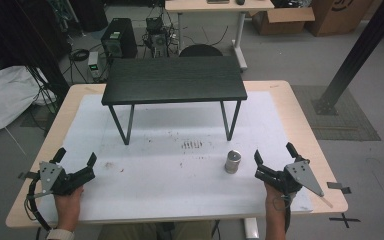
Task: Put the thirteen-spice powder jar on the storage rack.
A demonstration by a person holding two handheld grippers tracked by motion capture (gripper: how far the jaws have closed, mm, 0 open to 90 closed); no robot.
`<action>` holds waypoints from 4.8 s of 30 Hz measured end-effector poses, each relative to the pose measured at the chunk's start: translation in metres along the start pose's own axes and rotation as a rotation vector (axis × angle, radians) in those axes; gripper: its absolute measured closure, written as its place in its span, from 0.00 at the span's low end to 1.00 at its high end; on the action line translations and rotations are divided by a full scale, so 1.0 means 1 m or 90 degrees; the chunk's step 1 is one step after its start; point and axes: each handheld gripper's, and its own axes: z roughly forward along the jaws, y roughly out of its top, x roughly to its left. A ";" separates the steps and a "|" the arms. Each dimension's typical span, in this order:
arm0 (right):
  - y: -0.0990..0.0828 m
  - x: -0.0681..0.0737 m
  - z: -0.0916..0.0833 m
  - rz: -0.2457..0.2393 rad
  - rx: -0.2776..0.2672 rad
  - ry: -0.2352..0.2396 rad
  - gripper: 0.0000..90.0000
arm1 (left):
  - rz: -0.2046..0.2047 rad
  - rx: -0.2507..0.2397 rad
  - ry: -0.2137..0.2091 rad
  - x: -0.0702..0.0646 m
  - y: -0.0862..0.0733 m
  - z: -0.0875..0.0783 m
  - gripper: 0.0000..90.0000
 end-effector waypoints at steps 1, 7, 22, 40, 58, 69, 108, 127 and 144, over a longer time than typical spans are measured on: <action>0.000 0.000 0.000 0.000 0.000 0.000 0.00 | 0.000 0.000 0.000 0.000 0.000 0.000 0.01; 0.011 0.010 0.001 -0.007 -0.001 0.031 0.00 | 0.000 0.001 0.000 0.000 0.000 0.000 0.01; 0.012 0.035 0.005 -0.011 0.046 0.088 0.00 | 0.000 -0.001 0.000 0.000 0.000 0.000 0.00; -0.007 0.058 0.021 -0.008 0.146 0.140 0.01 | -0.001 -0.001 0.000 0.000 0.000 0.000 0.00; -0.026 0.065 0.036 0.026 0.206 0.145 0.03 | -0.003 -0.003 0.000 0.000 0.000 0.000 0.00; -0.027 0.063 0.042 0.041 0.238 0.144 0.10 | -0.003 -0.003 0.000 0.000 0.000 0.000 0.00; -0.028 0.061 0.037 0.055 0.207 0.146 0.54 | -0.002 -0.002 0.000 0.000 0.000 0.000 0.00; -0.011 0.052 0.023 0.066 0.139 0.139 0.54 | -0.001 -0.002 0.000 0.000 0.000 0.000 0.00; 0.024 0.055 0.023 0.057 0.072 0.155 0.54 | -0.001 -0.003 0.000 0.000 0.000 0.000 0.00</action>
